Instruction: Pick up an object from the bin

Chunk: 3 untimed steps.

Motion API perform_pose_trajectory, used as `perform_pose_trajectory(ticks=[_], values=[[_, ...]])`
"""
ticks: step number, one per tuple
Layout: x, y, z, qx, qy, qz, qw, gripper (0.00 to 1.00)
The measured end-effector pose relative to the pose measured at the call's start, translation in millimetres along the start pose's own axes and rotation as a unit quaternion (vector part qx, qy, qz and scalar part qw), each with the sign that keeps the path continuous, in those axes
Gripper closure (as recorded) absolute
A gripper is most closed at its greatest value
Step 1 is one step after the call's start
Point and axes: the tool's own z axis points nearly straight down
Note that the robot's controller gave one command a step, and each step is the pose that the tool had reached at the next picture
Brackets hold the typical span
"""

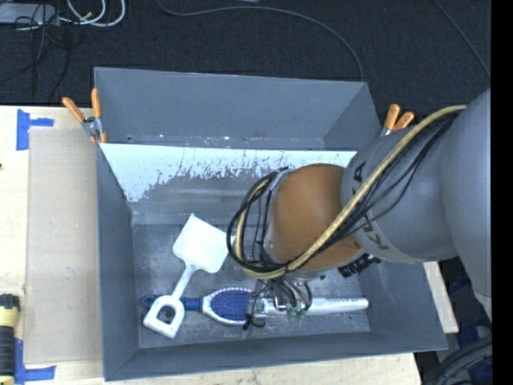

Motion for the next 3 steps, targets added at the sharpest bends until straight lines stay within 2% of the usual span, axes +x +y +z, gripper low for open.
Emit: perform_pose_trajectory(ticks=[1, 2, 3], values=[[-3.9, 2.3, 35.5, 0.0, -0.003, -0.019, 0.9998, 0.0], [2.9, 5.9, 56.9, 0.0, 0.0025, -0.001, 1.0, 1.0], [2.9, 5.8, 56.9, 0.0, 0.0025, -0.001, 1.0, 1.0]])
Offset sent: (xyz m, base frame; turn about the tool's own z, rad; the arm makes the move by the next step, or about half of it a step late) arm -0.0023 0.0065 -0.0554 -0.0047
